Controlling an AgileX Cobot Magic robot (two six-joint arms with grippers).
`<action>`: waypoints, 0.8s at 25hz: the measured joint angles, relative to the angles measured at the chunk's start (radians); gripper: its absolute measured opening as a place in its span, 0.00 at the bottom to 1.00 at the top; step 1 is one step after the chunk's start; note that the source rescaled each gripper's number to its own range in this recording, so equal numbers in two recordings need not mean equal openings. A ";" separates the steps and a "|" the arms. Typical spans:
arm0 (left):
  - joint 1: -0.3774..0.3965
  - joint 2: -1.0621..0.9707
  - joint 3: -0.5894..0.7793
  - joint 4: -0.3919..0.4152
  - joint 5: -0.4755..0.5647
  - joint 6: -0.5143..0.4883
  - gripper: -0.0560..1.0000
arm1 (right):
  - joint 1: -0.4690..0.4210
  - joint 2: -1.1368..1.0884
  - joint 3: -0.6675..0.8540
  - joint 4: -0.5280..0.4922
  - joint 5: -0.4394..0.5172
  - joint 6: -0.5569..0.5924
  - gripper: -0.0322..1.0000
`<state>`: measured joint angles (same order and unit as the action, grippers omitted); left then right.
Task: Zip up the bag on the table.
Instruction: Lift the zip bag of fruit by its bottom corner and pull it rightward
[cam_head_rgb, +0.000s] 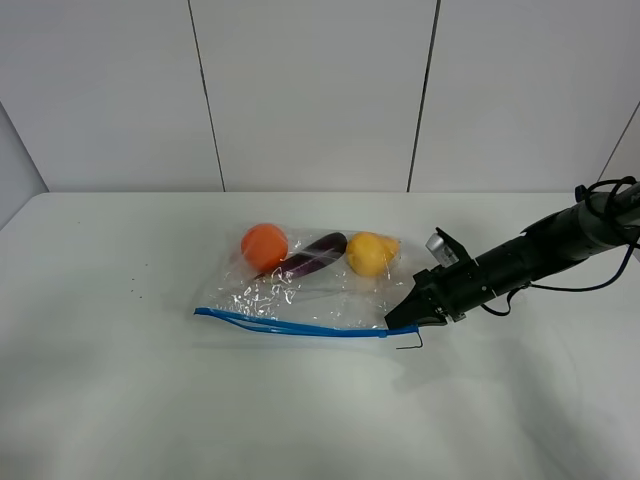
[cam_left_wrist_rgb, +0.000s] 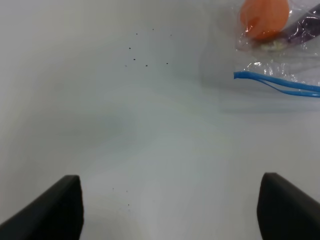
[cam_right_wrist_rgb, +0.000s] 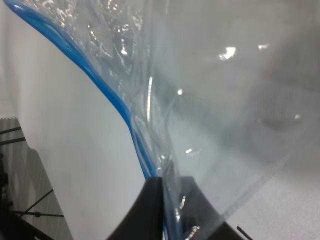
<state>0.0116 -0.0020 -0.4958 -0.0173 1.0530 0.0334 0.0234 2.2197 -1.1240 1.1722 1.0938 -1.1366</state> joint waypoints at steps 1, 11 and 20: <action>0.000 0.000 0.000 0.000 0.000 0.000 1.00 | 0.000 0.000 0.000 0.000 0.000 0.000 0.09; 0.000 0.000 0.000 0.000 0.000 0.000 1.00 | 0.000 0.000 -0.003 0.028 0.046 0.007 0.03; 0.000 0.000 0.000 0.000 0.000 0.000 1.00 | 0.001 -0.017 -0.107 0.095 0.112 0.184 0.03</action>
<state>0.0116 -0.0020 -0.4958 -0.0173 1.0530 0.0334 0.0244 2.2025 -1.2314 1.2670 1.2054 -0.9529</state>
